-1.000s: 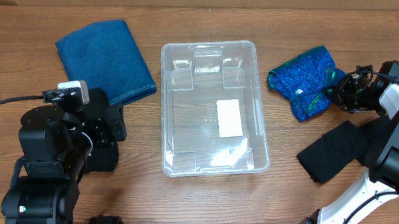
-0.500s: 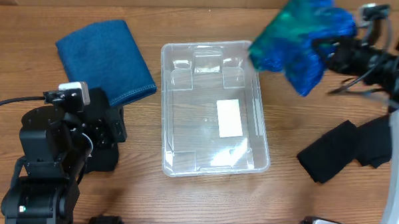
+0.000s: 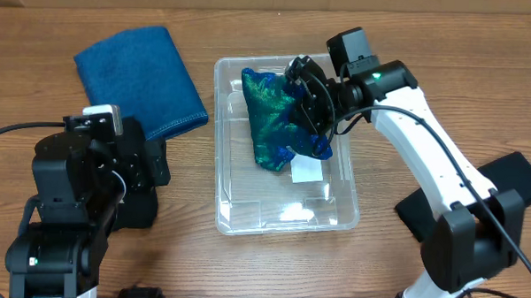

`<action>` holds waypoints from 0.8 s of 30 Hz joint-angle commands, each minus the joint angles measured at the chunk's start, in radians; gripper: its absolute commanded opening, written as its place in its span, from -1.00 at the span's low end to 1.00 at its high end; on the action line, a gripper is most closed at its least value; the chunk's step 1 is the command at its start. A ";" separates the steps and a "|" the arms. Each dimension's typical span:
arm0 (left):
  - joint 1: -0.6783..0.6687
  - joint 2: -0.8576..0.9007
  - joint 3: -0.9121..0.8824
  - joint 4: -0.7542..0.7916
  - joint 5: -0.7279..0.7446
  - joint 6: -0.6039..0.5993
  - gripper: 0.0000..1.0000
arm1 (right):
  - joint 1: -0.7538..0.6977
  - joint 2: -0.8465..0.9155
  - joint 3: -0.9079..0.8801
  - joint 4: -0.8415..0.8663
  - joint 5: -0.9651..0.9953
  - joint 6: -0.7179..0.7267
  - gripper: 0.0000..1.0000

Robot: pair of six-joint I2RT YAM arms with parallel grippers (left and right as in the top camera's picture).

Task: Pack container
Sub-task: 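Carry the sequined cloth into the bin and release it flat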

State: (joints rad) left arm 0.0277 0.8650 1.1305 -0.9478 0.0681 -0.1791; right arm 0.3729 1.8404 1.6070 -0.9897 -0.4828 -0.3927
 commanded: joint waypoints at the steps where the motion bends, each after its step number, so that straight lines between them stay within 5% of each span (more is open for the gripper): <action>1: -0.002 0.005 0.023 0.002 -0.001 0.023 1.00 | 0.000 0.010 0.010 0.063 -0.055 -0.043 -0.93; 11: -0.002 0.005 0.023 0.003 -0.001 0.023 1.00 | 0.013 0.023 0.010 0.104 -0.077 0.027 -0.92; 12: -0.002 0.005 0.023 0.003 -0.001 0.023 1.00 | 0.013 0.023 0.010 0.108 -0.075 0.027 -0.67; 13: -0.002 0.005 0.023 0.004 -0.001 0.023 1.00 | 0.013 0.023 0.010 0.118 -0.051 0.031 0.54; 14: -0.002 0.005 0.023 0.003 -0.001 0.023 1.00 | 0.013 0.023 0.010 0.137 0.004 0.083 0.60; 15: -0.002 0.005 0.023 0.003 -0.001 0.023 1.00 | 0.011 0.023 0.010 0.154 0.076 0.148 1.00; 24: -0.002 0.005 0.023 0.003 -0.001 0.023 1.00 | 0.060 -0.039 0.020 0.177 0.489 0.234 1.00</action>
State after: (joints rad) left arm 0.0277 0.8711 1.1305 -0.9478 0.0677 -0.1761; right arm 0.3973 1.8637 1.6062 -0.8227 -0.1375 -0.1776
